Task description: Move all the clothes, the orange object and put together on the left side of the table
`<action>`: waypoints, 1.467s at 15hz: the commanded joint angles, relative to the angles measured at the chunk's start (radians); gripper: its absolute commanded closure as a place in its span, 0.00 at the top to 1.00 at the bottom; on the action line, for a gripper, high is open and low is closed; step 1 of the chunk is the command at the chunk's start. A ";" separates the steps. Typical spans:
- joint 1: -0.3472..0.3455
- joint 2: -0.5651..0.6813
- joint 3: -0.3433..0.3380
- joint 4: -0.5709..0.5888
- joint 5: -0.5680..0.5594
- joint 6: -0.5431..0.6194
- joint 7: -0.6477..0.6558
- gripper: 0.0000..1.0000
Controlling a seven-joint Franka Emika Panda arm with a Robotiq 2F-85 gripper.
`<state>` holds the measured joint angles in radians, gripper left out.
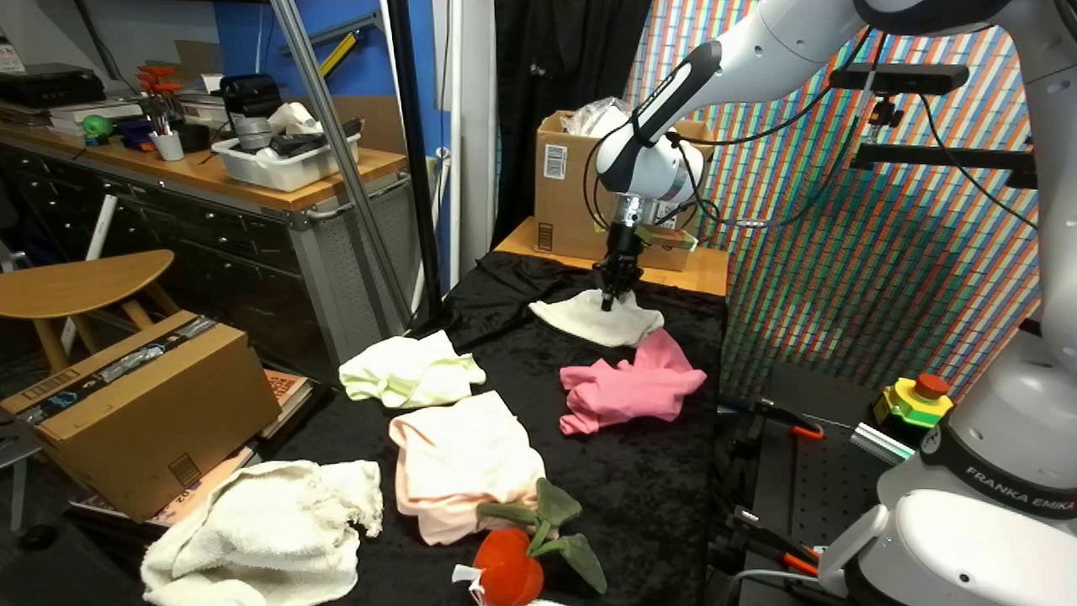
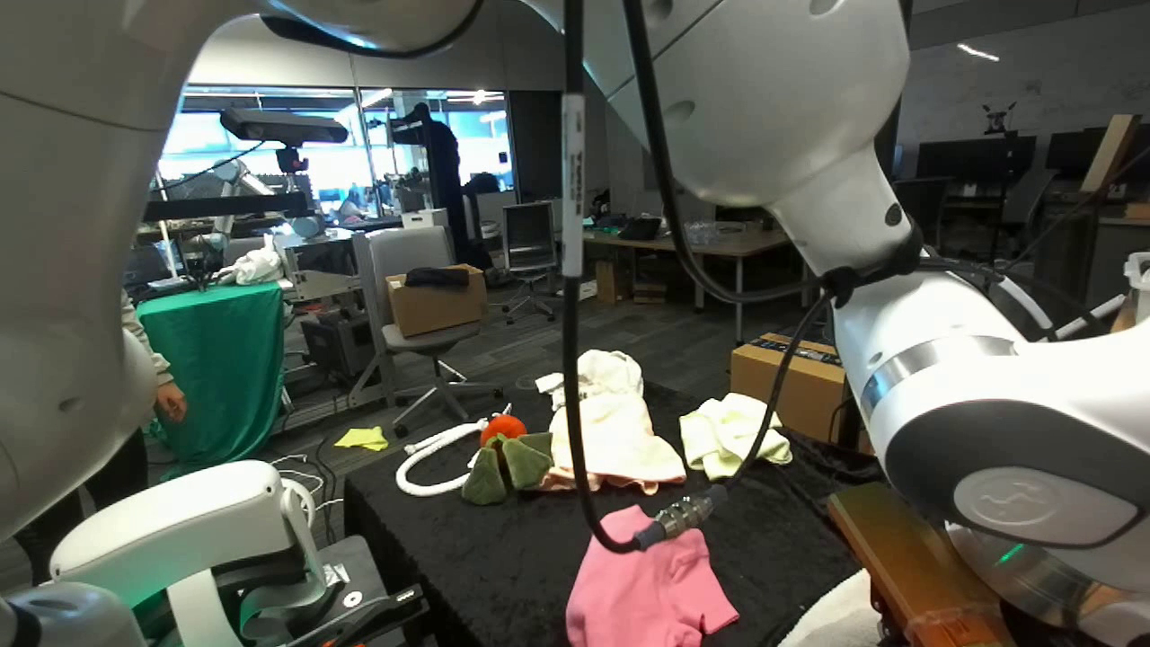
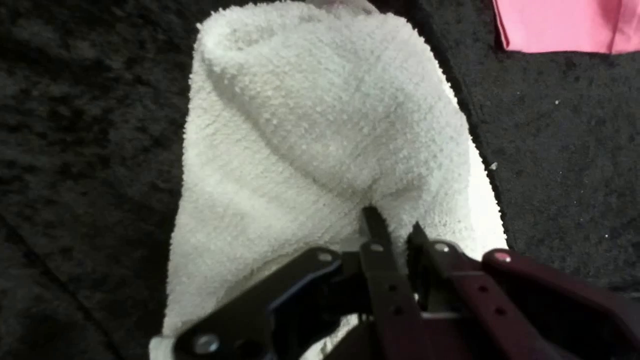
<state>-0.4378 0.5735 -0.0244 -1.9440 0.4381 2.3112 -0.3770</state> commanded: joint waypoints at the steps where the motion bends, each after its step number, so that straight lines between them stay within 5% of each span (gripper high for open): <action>1: -0.017 -0.007 0.015 0.017 0.013 -0.075 -0.063 0.09; 12: 0.036 -0.059 0.081 0.120 0.058 -0.503 -0.310 0.11; 22: 0.227 -0.146 0.134 0.062 0.042 -0.580 -0.316 0.12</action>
<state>-0.2578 0.4982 0.0989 -1.8333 0.4735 1.7523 -0.6730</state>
